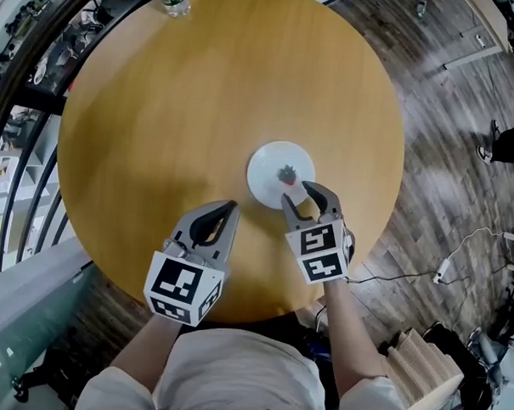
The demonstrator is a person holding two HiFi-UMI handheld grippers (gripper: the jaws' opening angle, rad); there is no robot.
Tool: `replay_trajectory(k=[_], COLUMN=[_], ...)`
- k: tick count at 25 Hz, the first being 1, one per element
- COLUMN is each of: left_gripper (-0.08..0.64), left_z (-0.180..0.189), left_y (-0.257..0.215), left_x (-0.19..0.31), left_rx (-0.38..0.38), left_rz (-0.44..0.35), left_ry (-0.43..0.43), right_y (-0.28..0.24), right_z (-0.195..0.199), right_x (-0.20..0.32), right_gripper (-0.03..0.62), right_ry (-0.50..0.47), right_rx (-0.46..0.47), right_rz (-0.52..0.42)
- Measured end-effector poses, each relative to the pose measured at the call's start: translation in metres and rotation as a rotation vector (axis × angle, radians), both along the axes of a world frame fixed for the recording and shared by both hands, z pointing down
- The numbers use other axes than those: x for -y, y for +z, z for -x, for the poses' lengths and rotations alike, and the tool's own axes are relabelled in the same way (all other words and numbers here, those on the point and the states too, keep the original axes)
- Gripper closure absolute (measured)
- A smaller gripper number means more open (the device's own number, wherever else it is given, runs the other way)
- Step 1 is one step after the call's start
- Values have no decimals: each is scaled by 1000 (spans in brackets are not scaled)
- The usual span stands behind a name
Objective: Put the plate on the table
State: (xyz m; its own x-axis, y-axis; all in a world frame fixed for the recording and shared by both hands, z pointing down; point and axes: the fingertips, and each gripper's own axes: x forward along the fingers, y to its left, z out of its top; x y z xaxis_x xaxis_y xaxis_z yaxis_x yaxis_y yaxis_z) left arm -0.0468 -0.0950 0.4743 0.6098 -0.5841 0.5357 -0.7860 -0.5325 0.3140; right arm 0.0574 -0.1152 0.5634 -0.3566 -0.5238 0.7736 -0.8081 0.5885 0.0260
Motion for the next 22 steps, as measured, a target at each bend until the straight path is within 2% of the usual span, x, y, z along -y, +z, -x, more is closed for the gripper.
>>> replay_trajectory(k=[6, 11, 16, 22], left_gripper=[537, 537, 537, 537], left_z=[7, -7, -16, -17], left_y=[-24, -37, -54, -73], left_x=[-23, -43, -64, -95], left_rx=[4, 3, 4, 0], left_rz=[-27, -45, -67, -83], left_ry=[-3, 12, 27, 46], right_y=[-44, -79, -114, -144], right_z=[4, -8, -15, -13], right_x=[-31, -48, -64, -98], right_gripper=[411, 457, 534, 554], right_ry=[-45, -39, -20, -33], right_rx=[-3, 17, 36, 48], right_rz=[-62, -125, -193, -230])
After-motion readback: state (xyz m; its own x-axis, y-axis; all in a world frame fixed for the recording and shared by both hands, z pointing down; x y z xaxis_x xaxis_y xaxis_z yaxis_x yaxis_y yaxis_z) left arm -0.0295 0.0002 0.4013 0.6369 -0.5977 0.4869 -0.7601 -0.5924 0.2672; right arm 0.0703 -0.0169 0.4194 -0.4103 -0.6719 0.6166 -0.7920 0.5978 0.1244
